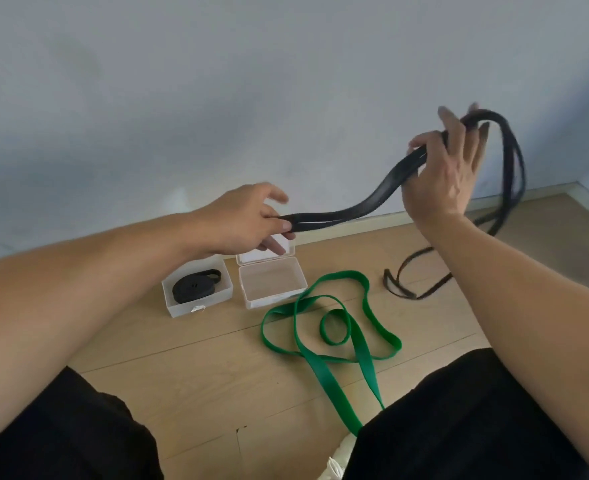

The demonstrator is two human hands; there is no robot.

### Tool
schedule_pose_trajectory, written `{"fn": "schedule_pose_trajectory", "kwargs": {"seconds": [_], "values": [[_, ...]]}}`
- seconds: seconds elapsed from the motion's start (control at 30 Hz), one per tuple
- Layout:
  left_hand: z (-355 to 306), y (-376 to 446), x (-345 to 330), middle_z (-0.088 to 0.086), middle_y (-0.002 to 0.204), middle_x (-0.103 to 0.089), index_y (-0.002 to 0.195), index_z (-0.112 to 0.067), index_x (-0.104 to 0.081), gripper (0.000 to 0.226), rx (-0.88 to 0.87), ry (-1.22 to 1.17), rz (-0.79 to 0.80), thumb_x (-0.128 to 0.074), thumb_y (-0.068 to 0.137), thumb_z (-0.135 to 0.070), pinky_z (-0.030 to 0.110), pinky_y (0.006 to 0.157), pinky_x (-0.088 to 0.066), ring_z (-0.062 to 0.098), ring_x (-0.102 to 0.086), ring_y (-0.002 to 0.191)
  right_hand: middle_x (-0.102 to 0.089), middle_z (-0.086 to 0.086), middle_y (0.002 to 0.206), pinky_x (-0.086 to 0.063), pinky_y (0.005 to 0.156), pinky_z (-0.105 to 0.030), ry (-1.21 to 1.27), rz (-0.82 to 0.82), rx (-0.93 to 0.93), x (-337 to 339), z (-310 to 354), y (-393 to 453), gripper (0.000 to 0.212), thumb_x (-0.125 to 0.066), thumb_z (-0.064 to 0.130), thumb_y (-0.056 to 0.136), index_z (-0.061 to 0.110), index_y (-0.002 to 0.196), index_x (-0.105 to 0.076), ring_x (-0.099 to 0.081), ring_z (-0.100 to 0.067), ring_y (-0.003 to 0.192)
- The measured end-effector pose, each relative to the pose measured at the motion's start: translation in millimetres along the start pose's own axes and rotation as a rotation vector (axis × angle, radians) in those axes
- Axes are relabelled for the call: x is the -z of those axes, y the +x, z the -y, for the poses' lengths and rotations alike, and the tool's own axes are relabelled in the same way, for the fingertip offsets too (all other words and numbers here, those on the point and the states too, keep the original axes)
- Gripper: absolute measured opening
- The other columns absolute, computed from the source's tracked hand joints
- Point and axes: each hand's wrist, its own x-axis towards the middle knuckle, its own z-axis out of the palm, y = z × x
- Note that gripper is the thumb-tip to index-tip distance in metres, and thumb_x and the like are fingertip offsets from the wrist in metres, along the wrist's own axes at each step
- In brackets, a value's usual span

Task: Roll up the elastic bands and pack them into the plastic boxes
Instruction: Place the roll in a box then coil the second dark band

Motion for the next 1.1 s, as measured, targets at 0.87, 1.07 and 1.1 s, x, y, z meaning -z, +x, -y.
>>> {"fn": "schedule_pose_trajectory", "kwargs": {"seconds": [0.87, 1.07, 1.1], "values": [[14, -7, 10, -0.005, 0.061, -0.054, 0.086, -0.021, -0.079, 0.041, 0.135, -0.032, 0.147, -0.050, 0.104, -0.043, 0.028, 0.071, -0.057, 0.012, -0.050, 0.054, -0.080, 0.000, 0.093, -0.058, 0.095, -0.041, 1.021, 1.145, -0.110, 39, 109, -48, 0.028, -0.084, 0.015, 0.081, 0.015, 0.100, -0.064, -0.077, -0.015, 0.090], [15, -7, 11, -0.005, 0.059, -0.054, 0.102, -0.013, -0.081, 0.042, 0.198, -0.107, 0.050, -0.060, 0.097, -0.049, 0.030, 0.074, -0.059, 0.013, -0.054, 0.056, -0.074, 0.014, 0.104, -0.056, 0.093, -0.031, 0.805, 1.036, 0.013, 36, 130, -59, 0.042, -0.087, 0.046, 0.073, 0.031, 0.103, -0.062, -0.067, 0.000, 0.101], [15, -7, 11, -0.004, 0.058, -0.056, 0.100, -0.013, -0.081, 0.043, 0.198, -0.095, 0.015, -0.064, 0.094, -0.051, 0.031, 0.076, -0.061, 0.013, -0.056, 0.055, -0.074, 0.014, 0.103, -0.057, 0.091, -0.033, 0.783, 1.000, 0.015, 35, 133, -60, 0.039, -0.086, 0.045, 0.075, 0.030, 0.102, -0.062, -0.068, -0.002, 0.100]]}}
